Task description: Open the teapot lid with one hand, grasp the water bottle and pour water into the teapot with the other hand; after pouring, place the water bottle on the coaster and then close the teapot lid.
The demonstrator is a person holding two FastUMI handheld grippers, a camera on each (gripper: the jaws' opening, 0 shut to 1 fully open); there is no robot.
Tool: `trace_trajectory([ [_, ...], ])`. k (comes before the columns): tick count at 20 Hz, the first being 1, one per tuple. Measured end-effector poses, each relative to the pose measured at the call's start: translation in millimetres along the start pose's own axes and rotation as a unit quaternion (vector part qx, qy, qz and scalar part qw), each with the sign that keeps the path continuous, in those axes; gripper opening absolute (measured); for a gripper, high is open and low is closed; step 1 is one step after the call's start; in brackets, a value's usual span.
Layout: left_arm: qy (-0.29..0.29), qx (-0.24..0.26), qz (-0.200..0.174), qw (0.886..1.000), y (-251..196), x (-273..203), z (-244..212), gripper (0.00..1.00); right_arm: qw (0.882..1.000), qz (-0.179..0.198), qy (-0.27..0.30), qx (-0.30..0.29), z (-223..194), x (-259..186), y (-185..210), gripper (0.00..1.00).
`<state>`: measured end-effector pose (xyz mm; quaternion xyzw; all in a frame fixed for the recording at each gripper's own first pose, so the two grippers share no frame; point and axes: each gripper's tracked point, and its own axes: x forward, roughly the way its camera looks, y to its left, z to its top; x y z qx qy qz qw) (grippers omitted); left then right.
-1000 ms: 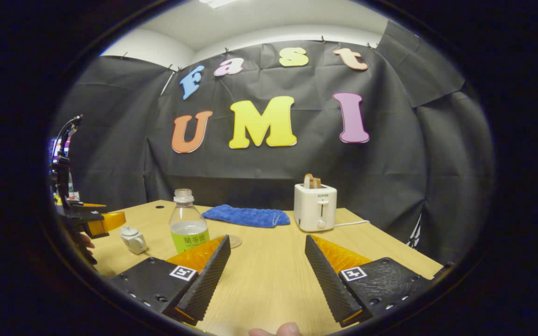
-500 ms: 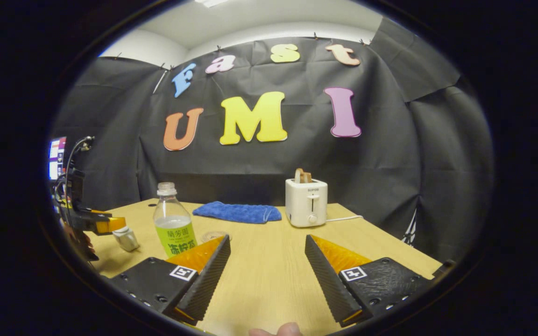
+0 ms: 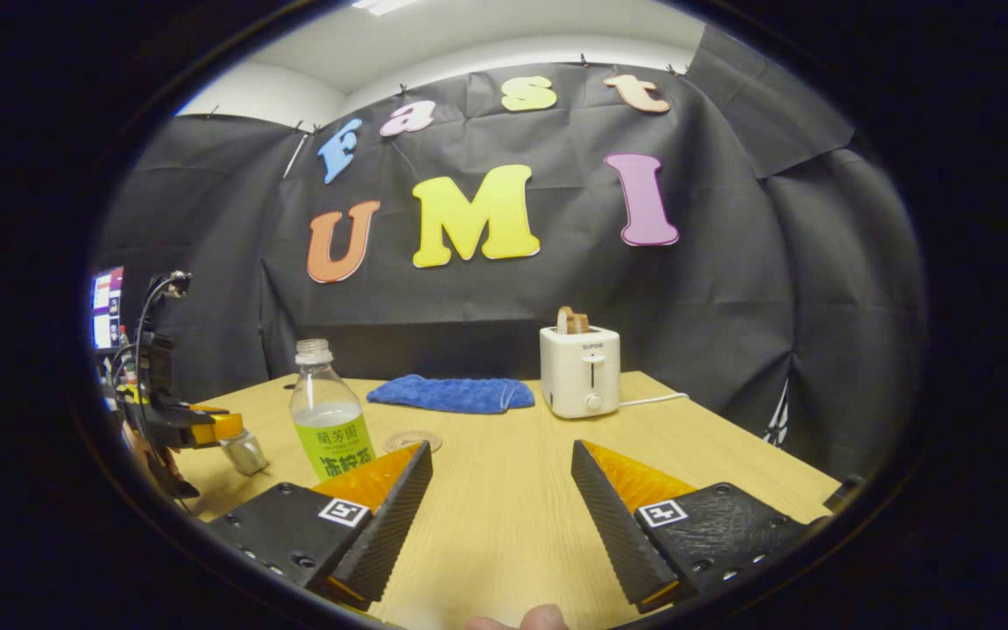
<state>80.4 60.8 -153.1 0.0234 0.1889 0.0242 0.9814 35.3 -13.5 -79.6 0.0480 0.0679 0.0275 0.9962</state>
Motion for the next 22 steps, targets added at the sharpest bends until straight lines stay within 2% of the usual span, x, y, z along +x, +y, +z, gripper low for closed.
trace_trajectory([
  [3,-0.001,0.007,0.010,1.000,4,1,1,0.12,1.000,0.008,0.005,0.003,-4,-2,4,0.95],
  [7,-0.005,0.006,0.006,1.000,3,2,4,0.03,1.000,0.015,0.000,-0.003,-2,-3,8,0.96],
  [14,-0.038,0.000,0.009,0.999,13,-6,24,0.03,0.999,0.037,-0.015,-0.016,6,-12,21,0.95],
  [22,-0.072,-0.026,0.004,0.997,25,-45,43,0.03,0.992,0.120,0.017,-0.035,-19,-23,78,0.95],
])
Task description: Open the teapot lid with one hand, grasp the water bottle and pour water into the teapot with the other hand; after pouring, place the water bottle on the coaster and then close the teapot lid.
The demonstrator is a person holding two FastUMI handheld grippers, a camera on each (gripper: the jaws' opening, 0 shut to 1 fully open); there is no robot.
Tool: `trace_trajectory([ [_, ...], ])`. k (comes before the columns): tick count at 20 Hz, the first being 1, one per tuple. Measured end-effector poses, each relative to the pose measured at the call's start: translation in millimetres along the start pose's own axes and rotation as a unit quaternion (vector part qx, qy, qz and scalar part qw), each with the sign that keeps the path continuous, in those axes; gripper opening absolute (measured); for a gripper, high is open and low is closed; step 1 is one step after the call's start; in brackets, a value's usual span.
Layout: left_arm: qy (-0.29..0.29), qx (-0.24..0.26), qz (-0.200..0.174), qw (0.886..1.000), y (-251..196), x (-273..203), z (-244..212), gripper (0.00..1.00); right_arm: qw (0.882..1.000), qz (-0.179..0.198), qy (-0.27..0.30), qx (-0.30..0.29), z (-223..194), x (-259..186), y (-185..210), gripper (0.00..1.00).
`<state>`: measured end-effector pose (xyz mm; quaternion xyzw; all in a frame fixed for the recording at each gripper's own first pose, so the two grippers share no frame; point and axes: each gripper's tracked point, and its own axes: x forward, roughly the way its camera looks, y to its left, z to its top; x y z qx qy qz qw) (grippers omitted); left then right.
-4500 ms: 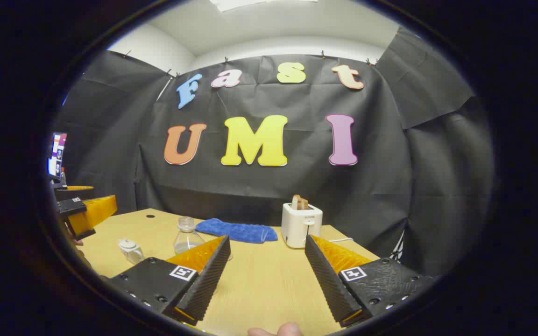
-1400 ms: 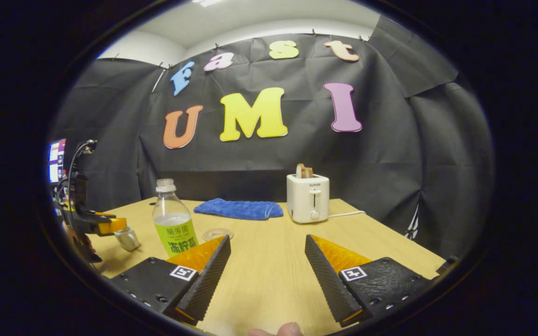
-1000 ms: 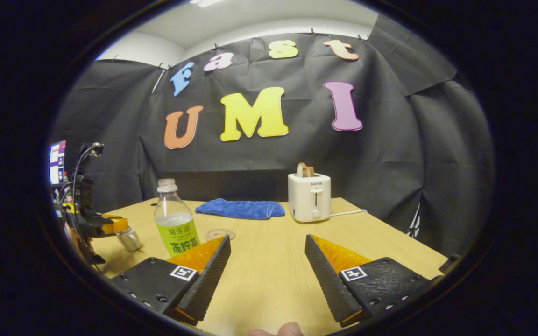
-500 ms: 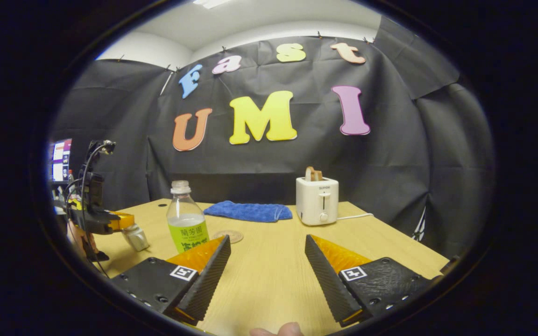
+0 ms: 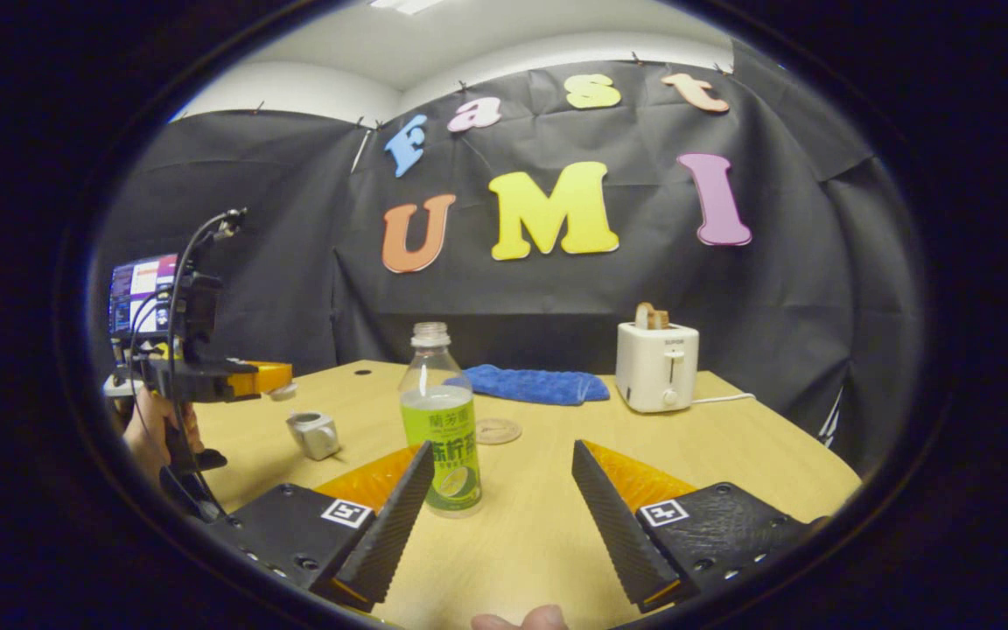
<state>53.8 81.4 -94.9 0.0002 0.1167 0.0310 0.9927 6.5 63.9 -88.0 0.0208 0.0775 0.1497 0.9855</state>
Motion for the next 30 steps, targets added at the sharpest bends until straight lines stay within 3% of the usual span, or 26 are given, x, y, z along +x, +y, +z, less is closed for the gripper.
trace_trajectory([
  [4,-0.003,-0.001,-0.008,1.000,-3,-19,1,0.02,1.000,0.018,0.014,-0.007,-10,19,26,0.95],
  [12,-0.006,-0.009,-0.018,1.000,-1,-38,3,0.02,0.999,0.013,0.042,-0.011,-24,70,42,0.95],
  [21,-0.003,-0.026,-0.018,0.999,9,-35,0,0.02,0.998,0.002,0.062,-0.011,-32,86,48,0.93],
  [25,0.000,-0.028,-0.014,1.000,16,-36,-4,0.03,0.998,-0.007,0.060,-0.014,-30,87,49,0.82],
  [26,-0.002,-0.027,-0.013,1.000,18,-36,-2,0.03,0.998,-0.008,0.063,-0.020,-31,89,49,0.75],
  [30,0.001,-0.028,-0.010,1.000,25,-38,-4,0.02,0.996,-0.004,0.065,-0.067,-20,93,60,0.73],
])
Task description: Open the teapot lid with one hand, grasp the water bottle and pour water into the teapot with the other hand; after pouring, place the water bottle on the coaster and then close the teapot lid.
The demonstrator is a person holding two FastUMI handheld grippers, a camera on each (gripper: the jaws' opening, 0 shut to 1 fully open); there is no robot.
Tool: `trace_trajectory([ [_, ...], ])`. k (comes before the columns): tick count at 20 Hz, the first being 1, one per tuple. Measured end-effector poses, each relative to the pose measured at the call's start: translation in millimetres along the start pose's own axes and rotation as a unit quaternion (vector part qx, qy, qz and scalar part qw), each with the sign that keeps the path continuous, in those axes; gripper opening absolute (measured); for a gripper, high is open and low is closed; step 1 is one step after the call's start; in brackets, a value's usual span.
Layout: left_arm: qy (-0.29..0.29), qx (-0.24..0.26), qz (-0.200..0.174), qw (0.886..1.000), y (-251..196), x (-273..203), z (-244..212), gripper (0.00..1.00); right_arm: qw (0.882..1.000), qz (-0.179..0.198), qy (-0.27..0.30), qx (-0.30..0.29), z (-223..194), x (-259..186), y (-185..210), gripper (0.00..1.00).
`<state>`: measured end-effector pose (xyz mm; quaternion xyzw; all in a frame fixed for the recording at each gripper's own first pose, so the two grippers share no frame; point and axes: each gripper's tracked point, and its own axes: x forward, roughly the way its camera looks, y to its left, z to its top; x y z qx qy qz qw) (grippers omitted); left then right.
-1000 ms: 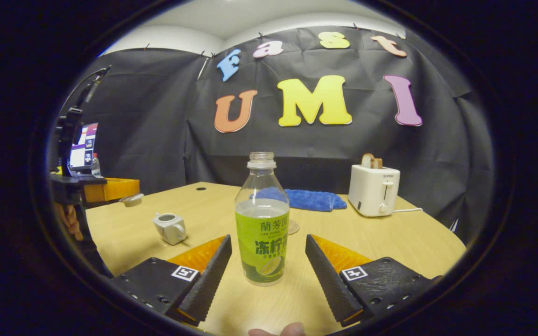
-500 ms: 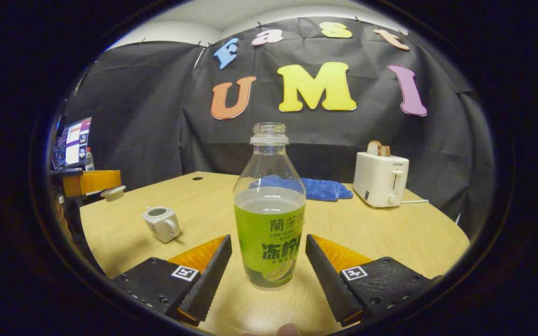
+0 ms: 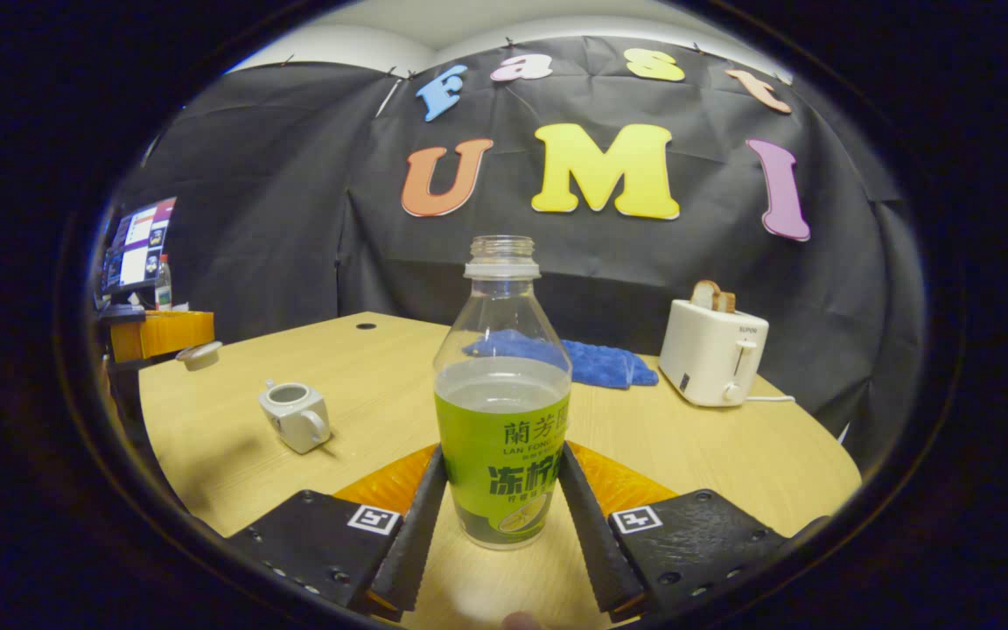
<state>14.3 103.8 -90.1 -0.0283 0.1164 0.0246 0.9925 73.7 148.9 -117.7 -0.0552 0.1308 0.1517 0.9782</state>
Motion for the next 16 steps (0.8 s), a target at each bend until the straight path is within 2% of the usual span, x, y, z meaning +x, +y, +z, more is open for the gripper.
trace_trajectory([
  [2,0.000,-0.007,-0.004,1.000,1,-1,2,0.02,0.999,0.004,0.006,-0.048,10,6,8,0.73],
  [6,0.001,-0.016,-0.003,1.000,10,-3,1,0.02,0.988,0.002,0.002,-0.155,35,19,15,0.73],
  [11,-0.014,-0.014,-0.008,1.000,20,-7,11,0.02,0.959,-0.015,-0.002,-0.285,53,46,23,0.73],
  [16,-0.023,-0.013,-0.005,1.000,32,-9,13,0.02,0.918,-0.034,-0.002,-0.395,53,71,38,0.72],
])
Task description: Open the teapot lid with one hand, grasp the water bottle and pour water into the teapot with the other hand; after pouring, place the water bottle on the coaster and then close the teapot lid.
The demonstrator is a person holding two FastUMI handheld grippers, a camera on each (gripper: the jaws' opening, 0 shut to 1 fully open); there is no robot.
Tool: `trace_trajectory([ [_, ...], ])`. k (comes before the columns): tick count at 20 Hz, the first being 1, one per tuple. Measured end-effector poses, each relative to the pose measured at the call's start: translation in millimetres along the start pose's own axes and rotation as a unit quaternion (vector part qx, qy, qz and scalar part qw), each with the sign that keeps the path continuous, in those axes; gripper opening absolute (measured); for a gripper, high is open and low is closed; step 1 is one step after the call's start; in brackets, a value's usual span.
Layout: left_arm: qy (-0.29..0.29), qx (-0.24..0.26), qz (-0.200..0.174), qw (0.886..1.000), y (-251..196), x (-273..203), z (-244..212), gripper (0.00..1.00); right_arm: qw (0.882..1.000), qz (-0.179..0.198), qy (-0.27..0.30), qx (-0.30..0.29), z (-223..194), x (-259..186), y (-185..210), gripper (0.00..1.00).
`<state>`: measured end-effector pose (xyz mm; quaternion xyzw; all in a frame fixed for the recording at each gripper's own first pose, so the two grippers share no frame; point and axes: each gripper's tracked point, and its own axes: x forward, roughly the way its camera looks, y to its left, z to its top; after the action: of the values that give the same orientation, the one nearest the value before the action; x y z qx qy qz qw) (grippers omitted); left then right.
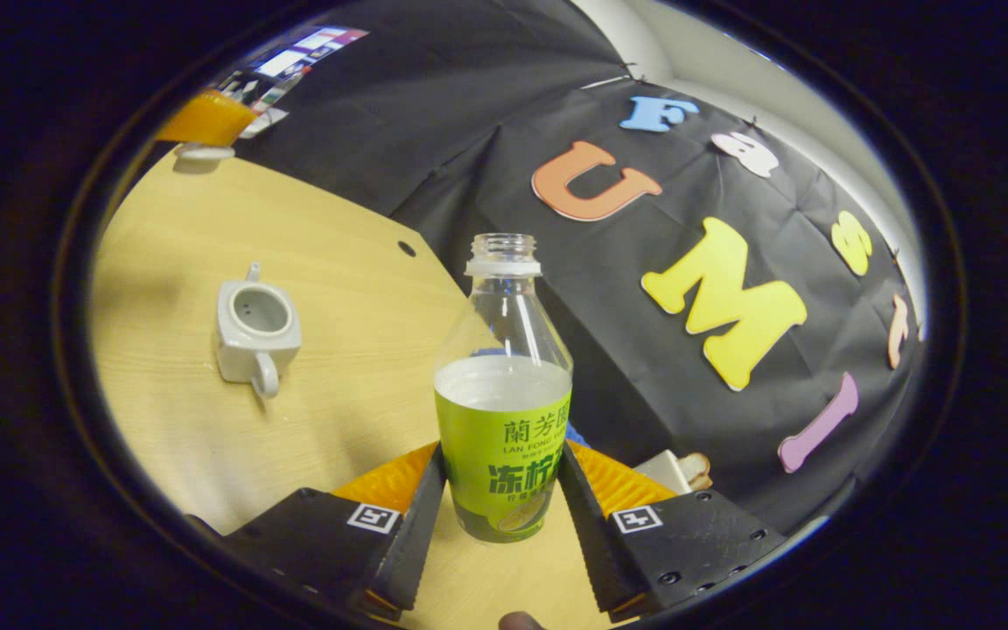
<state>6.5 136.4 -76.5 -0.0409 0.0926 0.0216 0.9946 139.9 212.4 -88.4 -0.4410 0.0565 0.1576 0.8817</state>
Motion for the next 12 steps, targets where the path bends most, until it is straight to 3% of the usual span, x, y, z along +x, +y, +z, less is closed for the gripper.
trace_trajectory([
  [5,0.006,-0.009,0.011,1.000,15,2,-7,0.02,0.992,-0.015,-0.023,-0.120,14,13,15,0.73],
  [12,0.000,-0.015,0.009,1.000,17,1,-4,0.02,0.965,-0.039,-0.038,-0.256,16,15,25,0.72],
])
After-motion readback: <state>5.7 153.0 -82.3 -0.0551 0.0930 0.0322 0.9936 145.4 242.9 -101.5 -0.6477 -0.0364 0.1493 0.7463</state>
